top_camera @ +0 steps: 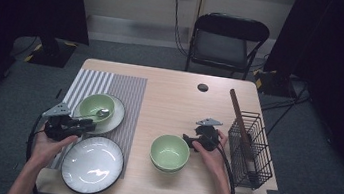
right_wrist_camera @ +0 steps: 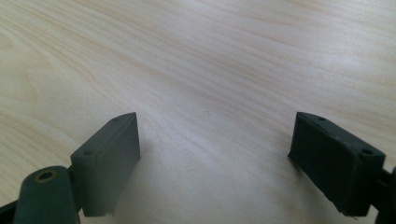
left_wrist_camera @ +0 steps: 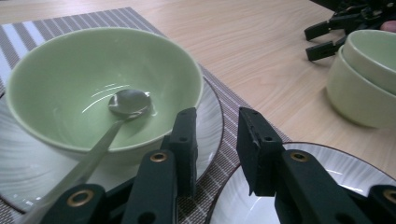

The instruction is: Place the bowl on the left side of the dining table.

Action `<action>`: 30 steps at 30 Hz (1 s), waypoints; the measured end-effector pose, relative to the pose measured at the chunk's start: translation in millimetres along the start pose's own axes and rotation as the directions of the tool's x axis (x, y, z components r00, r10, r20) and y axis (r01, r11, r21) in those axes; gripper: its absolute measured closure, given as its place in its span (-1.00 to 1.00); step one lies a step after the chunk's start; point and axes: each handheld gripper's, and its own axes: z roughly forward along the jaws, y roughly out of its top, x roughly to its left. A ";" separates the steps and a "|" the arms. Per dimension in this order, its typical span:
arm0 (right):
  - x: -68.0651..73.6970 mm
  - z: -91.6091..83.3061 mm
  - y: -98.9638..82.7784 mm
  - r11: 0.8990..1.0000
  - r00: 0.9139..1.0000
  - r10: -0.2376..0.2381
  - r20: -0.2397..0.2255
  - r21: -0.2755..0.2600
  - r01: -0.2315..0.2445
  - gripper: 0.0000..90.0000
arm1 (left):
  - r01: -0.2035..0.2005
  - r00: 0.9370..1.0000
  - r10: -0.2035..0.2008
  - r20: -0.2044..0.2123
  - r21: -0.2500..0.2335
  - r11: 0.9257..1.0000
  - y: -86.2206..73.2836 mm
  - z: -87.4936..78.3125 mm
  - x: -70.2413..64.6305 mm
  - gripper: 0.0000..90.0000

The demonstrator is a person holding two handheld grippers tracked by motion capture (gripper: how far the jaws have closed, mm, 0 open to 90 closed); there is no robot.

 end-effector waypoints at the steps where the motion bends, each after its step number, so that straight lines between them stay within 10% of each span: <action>1: 0.0 0.0 0.0 1.000 1.000 0.000 0.000 0.000 0.000 -0.66 | 0.011 1.000 -0.011 -0.004 -0.002 1.000 -0.6 -0.3 1.6 0.52; 30: -0.2 0.2 0.3 1.000 1.000 0.000 -0.002 -0.001 0.000 -0.66 | 0.014 0.994 -0.018 -0.111 -0.044 0.999 -0.2 -20.9 28.2 0.53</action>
